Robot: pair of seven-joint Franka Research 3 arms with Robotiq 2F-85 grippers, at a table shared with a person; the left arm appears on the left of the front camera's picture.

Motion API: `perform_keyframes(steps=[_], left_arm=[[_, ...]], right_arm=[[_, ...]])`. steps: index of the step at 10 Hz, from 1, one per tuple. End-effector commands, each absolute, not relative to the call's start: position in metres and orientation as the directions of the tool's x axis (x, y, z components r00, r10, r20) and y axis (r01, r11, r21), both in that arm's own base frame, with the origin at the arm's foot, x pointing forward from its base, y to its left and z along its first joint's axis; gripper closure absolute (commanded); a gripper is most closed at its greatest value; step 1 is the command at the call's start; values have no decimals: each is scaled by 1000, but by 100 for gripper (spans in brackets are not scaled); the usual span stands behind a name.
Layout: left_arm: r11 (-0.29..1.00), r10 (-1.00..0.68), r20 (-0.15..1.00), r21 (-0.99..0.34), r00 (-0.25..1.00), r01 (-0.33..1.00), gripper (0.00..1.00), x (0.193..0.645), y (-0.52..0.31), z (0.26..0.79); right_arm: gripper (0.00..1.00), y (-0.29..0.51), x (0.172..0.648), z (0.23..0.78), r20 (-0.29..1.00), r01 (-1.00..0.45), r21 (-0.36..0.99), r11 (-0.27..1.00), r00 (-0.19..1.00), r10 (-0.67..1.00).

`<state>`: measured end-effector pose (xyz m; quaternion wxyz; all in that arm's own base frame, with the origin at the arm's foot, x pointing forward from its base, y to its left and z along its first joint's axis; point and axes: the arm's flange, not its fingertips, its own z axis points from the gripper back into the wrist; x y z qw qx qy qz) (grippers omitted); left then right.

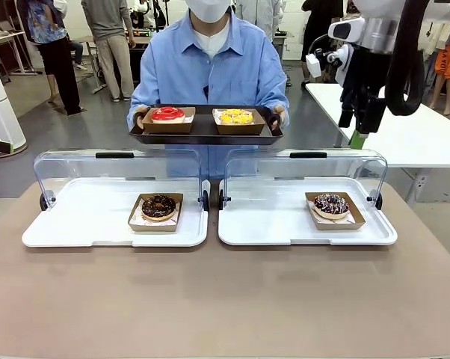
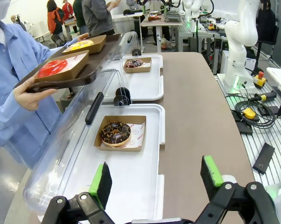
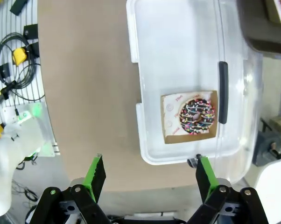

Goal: Provide the desired donut to the person.
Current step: Place the picked Paper togo box onto the Handle tray extended by the person.

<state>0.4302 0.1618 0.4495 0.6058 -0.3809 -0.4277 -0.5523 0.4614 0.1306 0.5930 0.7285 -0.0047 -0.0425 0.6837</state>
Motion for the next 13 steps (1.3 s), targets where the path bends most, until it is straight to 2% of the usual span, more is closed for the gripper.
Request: perform_keyframes(steps=[1,13], left_arm=[[111,-345,938,14,26,994,0,428,161,450],[111,-345,938,14,26,994,0,428,161,450]], right_arm=[[0,137,459,584,91,-995,-82,49,42,995],[0,133,462,588,61,-996,-69,63,59,996]])
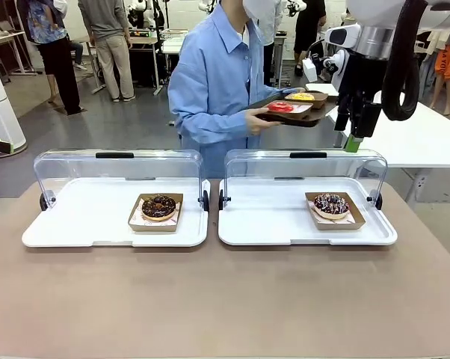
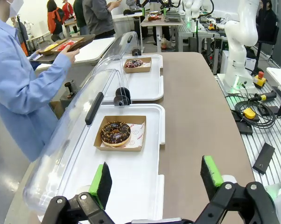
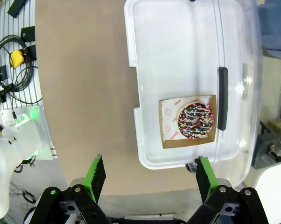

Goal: Provide the desired donut to the person.
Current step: Place the picked Paper togo box onto the Handle tray extended by the person.

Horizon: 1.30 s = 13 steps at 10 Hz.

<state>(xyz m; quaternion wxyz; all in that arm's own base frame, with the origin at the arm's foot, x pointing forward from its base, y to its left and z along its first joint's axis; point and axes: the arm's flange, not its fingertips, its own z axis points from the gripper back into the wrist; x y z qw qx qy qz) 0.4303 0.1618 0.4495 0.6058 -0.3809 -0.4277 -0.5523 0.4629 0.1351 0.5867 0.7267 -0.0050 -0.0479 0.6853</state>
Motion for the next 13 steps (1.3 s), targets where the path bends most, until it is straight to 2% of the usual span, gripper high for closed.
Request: perform_keyframes(steps=[1,7,8,9,10,12,13], left_arm=[[111,-345,938,14,26,994,0,428,161,450],[111,-345,938,14,26,994,0,428,161,450],[111,-345,938,14,26,994,0,428,161,450],[111,-345,938,14,26,994,0,428,161,450],[111,-345,938,14,26,994,0,428,161,450],[111,-345,938,14,26,994,0,428,161,450],[111,-345,938,14,26,994,0,428,161,450]], right_arm=[[0,133,462,588,61,-996,-69,63,59,996],[0,135,463,587,63,-995,-73,61,56,996],[0,125,466,593,260,-997,83,-10,12,965],[0,110,475,597,436,-977,198,-79,16,900],[0,85,484,596,561,-961,261,-94,72,825],[0,29,498,586,761,-950,267,-162,105,640],[0,7,502,579,785,-968,203,-147,70,616]])
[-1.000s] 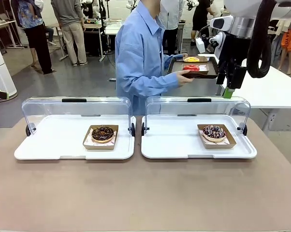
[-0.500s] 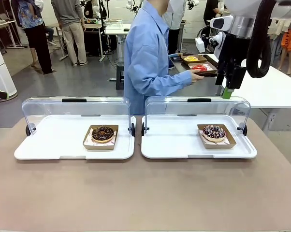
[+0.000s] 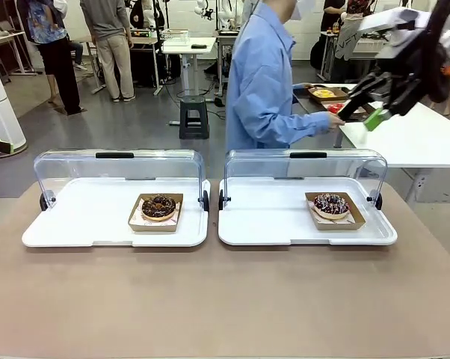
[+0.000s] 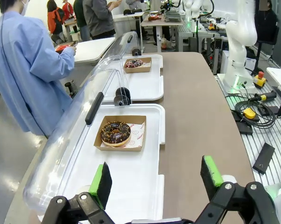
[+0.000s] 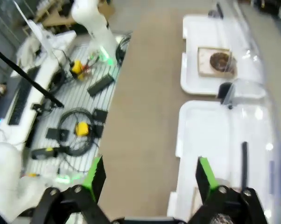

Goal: Provide the desired donut to the person.
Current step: Place the picked Paper togo box onto the Handle tray extended by the person.

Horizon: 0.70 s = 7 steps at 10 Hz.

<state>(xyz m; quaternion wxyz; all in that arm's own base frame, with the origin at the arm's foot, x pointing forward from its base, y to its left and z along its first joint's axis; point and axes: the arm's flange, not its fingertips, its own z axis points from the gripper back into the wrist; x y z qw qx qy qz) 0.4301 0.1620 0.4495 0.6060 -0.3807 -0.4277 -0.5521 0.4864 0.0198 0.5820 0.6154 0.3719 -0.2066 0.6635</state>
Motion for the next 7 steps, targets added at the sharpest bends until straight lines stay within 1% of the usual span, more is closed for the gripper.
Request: perform_keyframes(steps=[1,2,3,4,7], left_arm=[[111,-345,938,14,26,994,0,428,161,450],[111,-345,938,14,26,994,0,428,161,450],[111,-345,938,14,26,994,0,428,161,450],[111,-345,938,14,26,994,0,428,161,450],[111,-345,938,14,26,994,0,428,161,450]], right_arm=[[0,-16,501,570,814,-977,164,-139,54,578],[0,-42,497,563,844,-989,97,-114,22,536],[0,-64,493,556,862,-999,37,-40,11,507],[0,-86,488,548,874,-999,23,32,36,485],[0,-144,466,529,900,-985,32,168,101,423]])
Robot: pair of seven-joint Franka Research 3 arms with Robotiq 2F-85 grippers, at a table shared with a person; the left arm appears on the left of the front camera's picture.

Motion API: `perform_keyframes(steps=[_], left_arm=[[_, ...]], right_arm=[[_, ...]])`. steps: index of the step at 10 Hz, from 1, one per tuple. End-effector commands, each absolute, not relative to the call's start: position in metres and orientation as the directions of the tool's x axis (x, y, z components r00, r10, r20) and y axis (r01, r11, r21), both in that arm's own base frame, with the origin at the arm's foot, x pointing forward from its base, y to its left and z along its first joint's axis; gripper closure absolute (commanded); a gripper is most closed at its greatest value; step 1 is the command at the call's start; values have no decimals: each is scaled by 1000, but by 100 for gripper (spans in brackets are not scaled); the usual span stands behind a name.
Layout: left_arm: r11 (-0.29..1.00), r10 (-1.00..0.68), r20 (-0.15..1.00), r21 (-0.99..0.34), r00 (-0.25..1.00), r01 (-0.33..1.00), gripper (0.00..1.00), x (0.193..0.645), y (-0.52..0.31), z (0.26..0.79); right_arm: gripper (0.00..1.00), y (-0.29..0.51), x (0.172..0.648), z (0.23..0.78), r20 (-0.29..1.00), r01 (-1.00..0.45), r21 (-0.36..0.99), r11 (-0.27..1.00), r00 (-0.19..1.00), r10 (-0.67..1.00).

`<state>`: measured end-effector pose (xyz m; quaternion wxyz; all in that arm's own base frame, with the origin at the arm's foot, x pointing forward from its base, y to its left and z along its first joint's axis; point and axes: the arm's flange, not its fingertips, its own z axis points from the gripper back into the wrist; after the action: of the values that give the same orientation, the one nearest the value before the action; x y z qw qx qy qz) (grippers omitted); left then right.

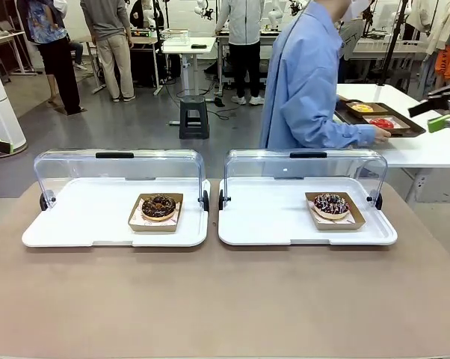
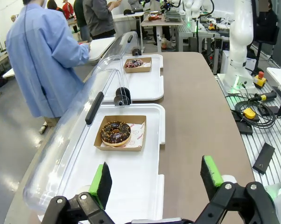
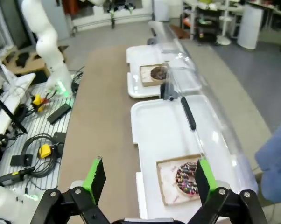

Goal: Provide the desired donut to the person.
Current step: Place the picked Paper togo box onto the Handle tray extended by the person.

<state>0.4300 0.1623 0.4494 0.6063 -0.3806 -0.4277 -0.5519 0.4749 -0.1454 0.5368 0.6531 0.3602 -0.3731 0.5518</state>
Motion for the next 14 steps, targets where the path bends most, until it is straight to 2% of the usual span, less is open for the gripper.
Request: perform_keyframes(steps=[1,4,8,9,14], left_arm=[[111,-345,938,14,26,994,0,428,161,450],[111,-345,938,14,26,994,0,428,161,450],[111,-345,938,14,26,994,0,428,161,450],[111,-345,938,14,26,994,0,428,161,450],[111,-345,938,14,26,994,0,428,161,450]], right_arm=[[0,-161,464,521,903,-978,37,204,120,412],[0,-198,471,493,903,-941,84,327,210,375],[0,-201,470,489,895,-956,87,281,199,400],[0,-209,471,484,887,-942,112,316,238,396],[0,-209,471,484,887,-942,112,316,238,396]])
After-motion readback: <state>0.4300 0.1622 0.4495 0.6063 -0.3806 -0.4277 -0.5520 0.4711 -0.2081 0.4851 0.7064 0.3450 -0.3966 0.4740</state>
